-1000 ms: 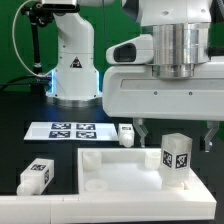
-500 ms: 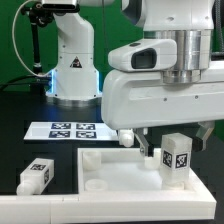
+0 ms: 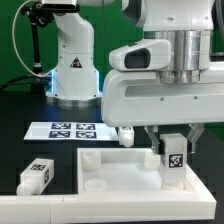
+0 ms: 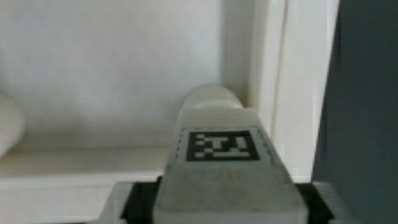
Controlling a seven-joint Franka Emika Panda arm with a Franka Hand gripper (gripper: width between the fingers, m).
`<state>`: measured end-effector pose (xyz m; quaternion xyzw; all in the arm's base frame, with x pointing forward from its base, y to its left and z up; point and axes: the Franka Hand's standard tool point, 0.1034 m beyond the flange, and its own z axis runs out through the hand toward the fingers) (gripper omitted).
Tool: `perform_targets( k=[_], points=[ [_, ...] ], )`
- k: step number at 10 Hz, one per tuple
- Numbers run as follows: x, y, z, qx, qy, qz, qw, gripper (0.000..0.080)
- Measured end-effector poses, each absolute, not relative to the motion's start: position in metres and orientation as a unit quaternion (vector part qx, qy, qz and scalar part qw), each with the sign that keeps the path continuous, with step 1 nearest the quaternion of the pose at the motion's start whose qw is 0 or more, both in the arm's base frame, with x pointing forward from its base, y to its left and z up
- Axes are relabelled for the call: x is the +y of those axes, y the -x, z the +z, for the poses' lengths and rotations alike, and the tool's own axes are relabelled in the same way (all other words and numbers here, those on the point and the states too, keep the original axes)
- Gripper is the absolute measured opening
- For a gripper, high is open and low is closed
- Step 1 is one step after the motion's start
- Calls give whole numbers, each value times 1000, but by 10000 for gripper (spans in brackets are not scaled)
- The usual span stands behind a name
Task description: Assemble one leg
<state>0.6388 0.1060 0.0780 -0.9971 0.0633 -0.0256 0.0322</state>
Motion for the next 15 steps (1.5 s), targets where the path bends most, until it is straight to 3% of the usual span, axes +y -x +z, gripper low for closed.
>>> perform_targets(
  k=[6, 8, 10, 11, 12, 13, 14, 15],
  points=[
    [113, -638, 79, 441, 897, -13, 35, 287],
    [111, -638, 78, 605, 793, 15, 73, 287],
    [111, -639, 79, 635, 768, 20, 76, 287],
    [111, -639, 79, 627, 775, 19, 77, 315],
    [111, -639, 79, 619, 781, 18, 76, 493],
    [110, -640, 80, 542, 837, 10, 74, 493],
    [111, -641, 81, 460, 885, 2, 75, 618],
    [117, -639, 81, 387, 919, -3, 71, 640]
  ],
)
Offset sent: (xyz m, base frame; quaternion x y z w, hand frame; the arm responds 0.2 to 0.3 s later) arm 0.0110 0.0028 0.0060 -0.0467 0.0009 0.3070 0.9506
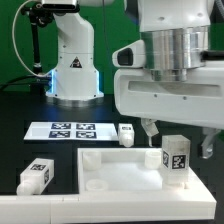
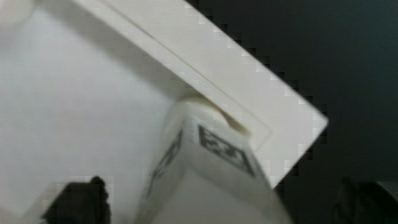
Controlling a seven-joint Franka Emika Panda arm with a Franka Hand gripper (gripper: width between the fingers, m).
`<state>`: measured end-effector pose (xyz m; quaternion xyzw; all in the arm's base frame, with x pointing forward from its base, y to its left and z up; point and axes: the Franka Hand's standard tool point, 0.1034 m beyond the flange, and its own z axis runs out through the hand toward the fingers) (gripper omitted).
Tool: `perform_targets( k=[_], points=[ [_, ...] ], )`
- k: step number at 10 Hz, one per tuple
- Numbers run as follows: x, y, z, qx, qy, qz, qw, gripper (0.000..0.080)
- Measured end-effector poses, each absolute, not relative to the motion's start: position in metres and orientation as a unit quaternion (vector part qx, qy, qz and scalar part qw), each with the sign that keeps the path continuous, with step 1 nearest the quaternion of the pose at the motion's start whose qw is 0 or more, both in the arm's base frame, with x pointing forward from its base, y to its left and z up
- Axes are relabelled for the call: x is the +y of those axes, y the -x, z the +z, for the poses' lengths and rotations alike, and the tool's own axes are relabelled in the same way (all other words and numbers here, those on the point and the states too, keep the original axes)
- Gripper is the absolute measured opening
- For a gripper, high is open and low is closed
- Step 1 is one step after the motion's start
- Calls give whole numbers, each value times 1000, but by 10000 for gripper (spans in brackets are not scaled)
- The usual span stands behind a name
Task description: Assemble one leg
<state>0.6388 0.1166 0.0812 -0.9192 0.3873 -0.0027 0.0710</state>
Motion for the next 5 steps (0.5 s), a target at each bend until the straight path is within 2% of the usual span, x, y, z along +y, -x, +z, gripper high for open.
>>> perform_targets(
  k=[3, 4, 5],
  points=[
    [118, -635, 79, 296, 953, -8, 67, 647],
    [118, -635, 80, 239, 969, -12, 57, 649],
    [118, -640, 83, 143, 989, -17, 38, 649]
  ],
)
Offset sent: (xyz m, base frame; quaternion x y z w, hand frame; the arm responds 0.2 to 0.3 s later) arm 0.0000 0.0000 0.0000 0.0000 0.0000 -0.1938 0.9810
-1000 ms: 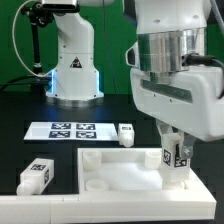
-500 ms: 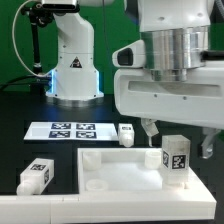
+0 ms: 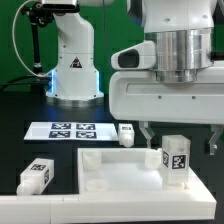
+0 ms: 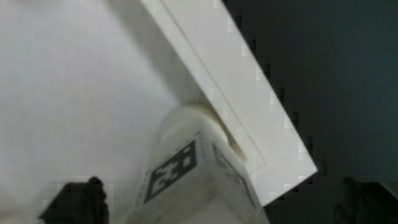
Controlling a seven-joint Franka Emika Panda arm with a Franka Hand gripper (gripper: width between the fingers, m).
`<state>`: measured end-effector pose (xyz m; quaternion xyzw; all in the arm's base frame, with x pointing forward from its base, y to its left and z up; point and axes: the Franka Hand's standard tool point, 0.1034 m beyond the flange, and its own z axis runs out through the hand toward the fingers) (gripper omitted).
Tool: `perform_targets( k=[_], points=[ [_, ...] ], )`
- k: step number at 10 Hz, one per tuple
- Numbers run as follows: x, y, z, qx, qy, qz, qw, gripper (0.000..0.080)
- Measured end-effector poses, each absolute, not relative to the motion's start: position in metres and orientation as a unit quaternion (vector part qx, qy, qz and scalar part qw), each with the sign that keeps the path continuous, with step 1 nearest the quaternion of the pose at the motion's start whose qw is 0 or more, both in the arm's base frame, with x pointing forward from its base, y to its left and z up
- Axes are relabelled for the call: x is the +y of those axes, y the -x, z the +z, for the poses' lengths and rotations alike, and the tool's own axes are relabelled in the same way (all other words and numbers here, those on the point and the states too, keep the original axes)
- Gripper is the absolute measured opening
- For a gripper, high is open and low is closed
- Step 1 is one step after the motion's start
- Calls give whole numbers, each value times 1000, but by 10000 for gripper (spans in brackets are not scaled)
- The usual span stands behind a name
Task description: Assemble one leg
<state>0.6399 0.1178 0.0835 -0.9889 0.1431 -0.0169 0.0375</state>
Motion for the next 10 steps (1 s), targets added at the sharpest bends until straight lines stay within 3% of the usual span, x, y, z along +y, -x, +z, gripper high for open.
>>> perform_targets(
  k=[2, 3, 4, 6, 10],
  points=[
    [116, -649, 84, -1, 999, -24, 25, 649],
    [117, -648, 83, 48, 998, -22, 28, 527],
    [116, -648, 83, 49, 998, -22, 27, 527],
    [113, -649, 83, 118, 992, -21, 27, 292],
    [106, -650, 81, 337, 941, -14, 30, 292]
  ],
)
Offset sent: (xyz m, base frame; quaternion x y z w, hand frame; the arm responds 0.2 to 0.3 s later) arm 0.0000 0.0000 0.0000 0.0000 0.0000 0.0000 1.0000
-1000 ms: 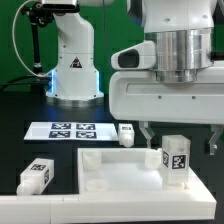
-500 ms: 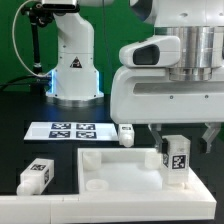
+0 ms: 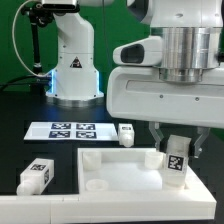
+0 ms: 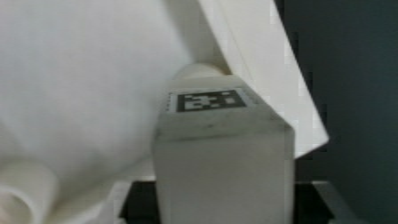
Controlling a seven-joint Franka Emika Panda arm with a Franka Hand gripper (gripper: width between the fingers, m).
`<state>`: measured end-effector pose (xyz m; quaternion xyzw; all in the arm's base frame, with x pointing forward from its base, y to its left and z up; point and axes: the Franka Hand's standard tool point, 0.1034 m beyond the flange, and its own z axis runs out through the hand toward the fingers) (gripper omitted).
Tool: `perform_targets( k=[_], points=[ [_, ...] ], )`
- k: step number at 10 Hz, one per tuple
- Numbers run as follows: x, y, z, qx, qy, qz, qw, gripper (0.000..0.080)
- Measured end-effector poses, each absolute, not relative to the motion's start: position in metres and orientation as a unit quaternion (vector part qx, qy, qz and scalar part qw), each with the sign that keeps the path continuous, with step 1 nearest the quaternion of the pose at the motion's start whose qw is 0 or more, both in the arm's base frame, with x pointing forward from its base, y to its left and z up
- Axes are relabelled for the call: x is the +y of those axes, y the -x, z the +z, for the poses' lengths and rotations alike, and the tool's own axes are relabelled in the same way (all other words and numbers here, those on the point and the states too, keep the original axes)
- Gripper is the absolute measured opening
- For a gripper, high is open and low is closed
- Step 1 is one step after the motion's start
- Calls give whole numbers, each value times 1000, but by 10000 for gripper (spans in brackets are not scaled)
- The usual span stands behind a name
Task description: Assemble one leg
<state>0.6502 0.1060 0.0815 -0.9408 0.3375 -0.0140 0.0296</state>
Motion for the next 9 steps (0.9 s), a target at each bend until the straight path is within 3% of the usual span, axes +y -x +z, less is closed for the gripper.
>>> perform_targets(
  k=[5, 8, 9],
  points=[
    [96, -646, 80, 625, 778, 20, 59, 292],
    [96, -646, 79, 619, 783, 18, 58, 292],
    [101, -646, 80, 560, 827, 7, 49, 472]
  ],
)
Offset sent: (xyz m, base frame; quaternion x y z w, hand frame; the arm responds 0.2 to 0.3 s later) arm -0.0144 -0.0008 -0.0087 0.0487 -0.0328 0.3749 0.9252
